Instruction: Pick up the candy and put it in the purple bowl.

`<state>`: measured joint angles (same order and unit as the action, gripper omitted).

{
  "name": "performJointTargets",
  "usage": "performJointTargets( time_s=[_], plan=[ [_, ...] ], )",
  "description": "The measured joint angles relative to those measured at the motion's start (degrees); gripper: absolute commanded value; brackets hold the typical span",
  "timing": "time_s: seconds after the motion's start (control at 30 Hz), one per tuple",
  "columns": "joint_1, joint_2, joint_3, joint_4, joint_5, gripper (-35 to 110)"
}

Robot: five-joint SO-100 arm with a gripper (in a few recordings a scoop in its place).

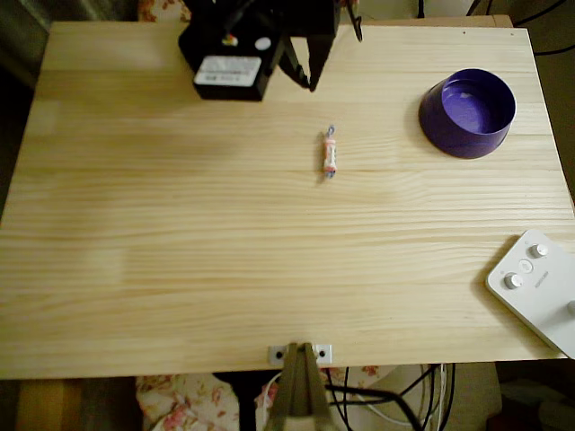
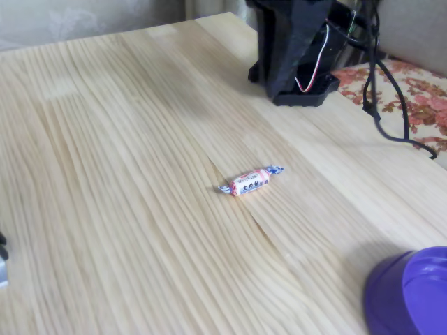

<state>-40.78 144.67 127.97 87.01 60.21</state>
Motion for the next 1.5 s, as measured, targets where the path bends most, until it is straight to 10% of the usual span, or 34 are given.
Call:
performJointTargets(
  time_s=[0.53,1.5],
  plan=[
    [-10.1,-21.9,0.0,-14.6,10.5,6],
    [-5.6,-39.9,-8.5,-24.4,-1.9,21]
  ],
)
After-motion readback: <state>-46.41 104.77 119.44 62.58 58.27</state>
